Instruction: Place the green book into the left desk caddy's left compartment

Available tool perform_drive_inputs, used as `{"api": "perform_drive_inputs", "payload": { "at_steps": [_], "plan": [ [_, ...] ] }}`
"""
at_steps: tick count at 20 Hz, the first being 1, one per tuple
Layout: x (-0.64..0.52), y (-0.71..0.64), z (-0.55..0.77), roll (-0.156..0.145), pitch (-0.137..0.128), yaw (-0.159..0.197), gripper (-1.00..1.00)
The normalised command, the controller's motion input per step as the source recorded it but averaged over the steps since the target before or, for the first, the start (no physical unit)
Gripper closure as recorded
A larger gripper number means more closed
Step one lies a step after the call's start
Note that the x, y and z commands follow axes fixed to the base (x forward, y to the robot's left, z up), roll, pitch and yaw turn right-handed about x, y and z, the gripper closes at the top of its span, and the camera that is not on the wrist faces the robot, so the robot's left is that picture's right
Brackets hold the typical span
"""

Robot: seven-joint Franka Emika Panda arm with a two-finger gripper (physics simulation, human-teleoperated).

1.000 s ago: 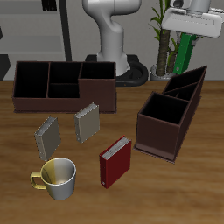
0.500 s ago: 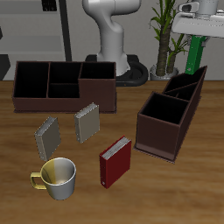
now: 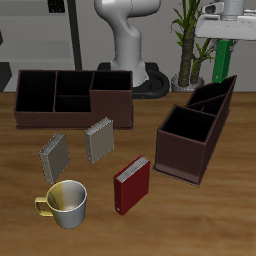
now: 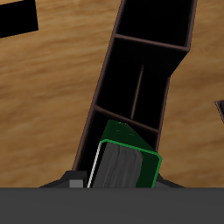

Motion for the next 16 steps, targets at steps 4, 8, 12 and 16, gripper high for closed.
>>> {"api": "perform_drive_inputs", "payload": {
  "at_steps": [4, 8, 12, 16],
  "plan": [
    [0.06, -0.13, -0.05, -0.039, -0.005, -0.005, 1.00],
    [0.06, -0.02, -0.10, -0.005, 0.014, -0.005, 1.00],
    [0.09, 0.00, -0.19, 0.008, 0.042, -0.016, 1.00],
    [0.06, 0.04, -0.23, 0.022, 0.059, 0.001, 1.00]
  ]
}}
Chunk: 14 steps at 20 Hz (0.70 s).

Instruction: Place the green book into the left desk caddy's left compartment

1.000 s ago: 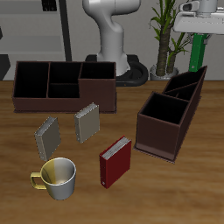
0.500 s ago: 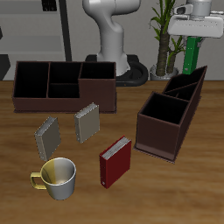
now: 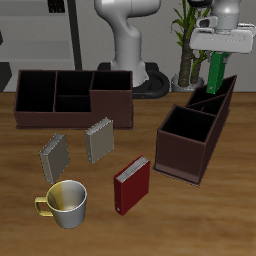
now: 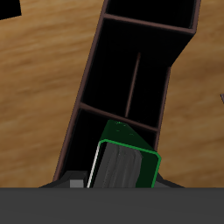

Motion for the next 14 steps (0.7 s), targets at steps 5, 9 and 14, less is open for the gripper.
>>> {"api": "perform_drive_inputs", "payload": {
  "at_steps": [5, 9, 14],
  "plan": [
    [-0.04, 0.10, -0.08, 0.032, 0.014, 0.001, 1.00],
    [0.09, 0.02, -0.07, 0.010, 0.025, 0.016, 1.00],
    [0.02, 0.08, -0.16, 0.012, 0.021, 0.010, 1.00]
  ]
}}
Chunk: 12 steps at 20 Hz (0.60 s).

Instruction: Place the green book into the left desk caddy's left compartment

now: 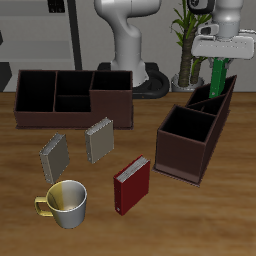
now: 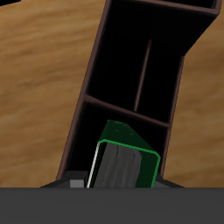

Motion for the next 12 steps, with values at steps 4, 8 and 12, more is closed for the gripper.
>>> {"api": "perform_drive_inputs", "payload": {
  "at_steps": [4, 8, 12],
  "plan": [
    [0.07, 0.05, -0.13, 0.011, 0.025, 0.026, 1.00],
    [0.04, 0.09, -0.18, 0.013, 0.034, 0.006, 1.00],
    [0.06, 0.05, -0.17, 0.018, 0.032, 0.009, 1.00]
  ]
}}
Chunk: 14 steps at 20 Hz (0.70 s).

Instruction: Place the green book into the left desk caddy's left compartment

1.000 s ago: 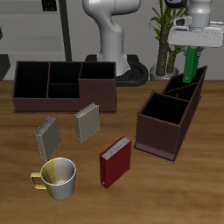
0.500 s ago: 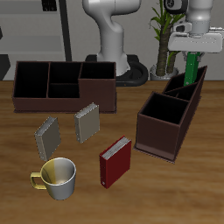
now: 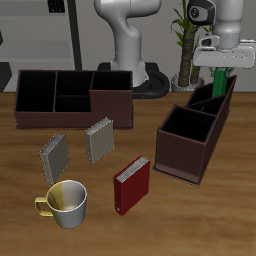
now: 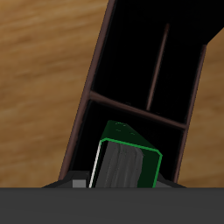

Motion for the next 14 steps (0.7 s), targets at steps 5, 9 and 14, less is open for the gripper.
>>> {"api": "perform_drive_inputs", "payload": {
  "at_steps": [5, 9, 14],
  "plan": [
    [0.03, 0.02, -0.20, 0.006, 0.036, 0.000, 1.00],
    [0.03, 0.05, -0.08, 0.005, 0.007, 0.016, 1.00],
    [0.02, 0.02, -0.01, -0.001, -0.012, 0.010, 1.00]
  ]
}}
